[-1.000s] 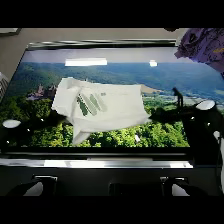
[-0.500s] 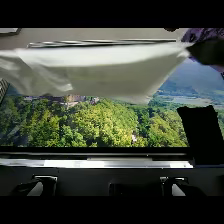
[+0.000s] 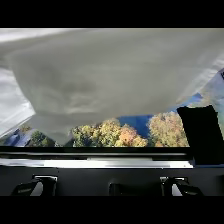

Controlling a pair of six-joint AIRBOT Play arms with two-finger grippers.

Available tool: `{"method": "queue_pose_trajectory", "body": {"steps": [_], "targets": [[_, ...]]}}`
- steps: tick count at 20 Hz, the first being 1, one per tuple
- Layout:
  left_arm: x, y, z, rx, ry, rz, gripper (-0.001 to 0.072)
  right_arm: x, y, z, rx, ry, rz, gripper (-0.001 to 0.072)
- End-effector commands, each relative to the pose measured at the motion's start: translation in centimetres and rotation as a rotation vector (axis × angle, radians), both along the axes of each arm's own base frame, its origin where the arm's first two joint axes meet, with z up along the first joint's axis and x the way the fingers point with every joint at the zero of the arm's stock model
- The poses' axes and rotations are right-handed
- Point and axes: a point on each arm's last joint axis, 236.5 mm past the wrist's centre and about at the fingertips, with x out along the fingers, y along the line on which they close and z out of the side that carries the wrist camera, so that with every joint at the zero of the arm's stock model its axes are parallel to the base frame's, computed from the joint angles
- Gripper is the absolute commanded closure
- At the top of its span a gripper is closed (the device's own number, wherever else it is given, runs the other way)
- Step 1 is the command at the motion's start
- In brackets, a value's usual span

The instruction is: Fold the clothes and pants, and hang the long-sleeved shirts on hangers.

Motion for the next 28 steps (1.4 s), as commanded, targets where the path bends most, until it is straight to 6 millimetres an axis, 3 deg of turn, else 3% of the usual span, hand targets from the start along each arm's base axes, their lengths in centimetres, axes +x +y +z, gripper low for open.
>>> {"method": "queue_pose_trajectory", "body": {"steps": [1, 3, 4, 8, 12, 15, 18, 20, 21, 22, 24, 25, 28], "targets": [[3.3, 0.4, -2.9, -0.05, 0.096, -0.011, 0.0688, 3.3, -1.2, -1.7, 0.04, 0.075, -0.029, 0.0686], [9.2, -0.5, -8.7, -0.079, 0.27, -0.092, 0.0688, 8.1, -1.5, -6.8, 0.082, 0.263, -0.005, 0.0686], [12.1, -0.6, -12.1, -0.098, 0.359, -0.12, 0.0689, 10.8, -1.8, -10.8, 0.107, 0.401, 0.007, 0.0685], [22.3, 0.0, -29.2, -0.156, 0.763, -0.161, 0.0689, 19.7, -3.1, -27.9, 0.195, 0.876, 0.022, 0.0685], [29.2, -1.6, -43.8, -0.172, 0.973, -0.2, 0.0689, 26.9, -3.7, -42.6, 0.315, 1.086, 0.007, 0.0685], [31.7, -2.6, -51.1, -0.179, 1.04, -0.207, 0.0689, 29.5, -2.3, -49.7, 0.347, 1.136, -0.002, 0.0685], [31.9, -3.0, -54.9, -0.199, 1.097, -0.203, 0.0689, 30.8, 0.8, -53.5, 0.328, 1.145, 0.008, 0.0684], [31.8, -2.8, -55.5, -0.22, 1.11, -0.189, 0.0686, 31.1, 2.2, -54.3, 0.323, 1.146, 0.005, 0.0682], [31.6, -2.4, -55.3, -0.225, 1.115, -0.185, 0.0667, 30.9, 2.8, -54.2, 0.328, 1.152, 0.009, 0.0626], [31.3, -1.8, -54.8, -0.237, 1.125, -0.175, 0.0524, 30.6, 3.0, -54.0, 0.346, 1.171, 0.003, 0.0508], [29.9, -0.2, -53.5, -0.26, 1.176, -0.161, -0.0008, 29.2, 2.5, -52.6, 0.361, 1.224, 0.015, 0.0293], [28.6, 0.7, -52.8, -0.258, 1.22, -0.167, -0.0012, 28.0, 2.0, -51.5, 0.339, 1.247, 0.049, 0.0254], [24.1, 4.0, -50.5, -0.305, 1.314, -0.159, -0.0011, 22.4, -1.7, -48.4, 0.232, 1.349, 0.178, 0.0254]]}}
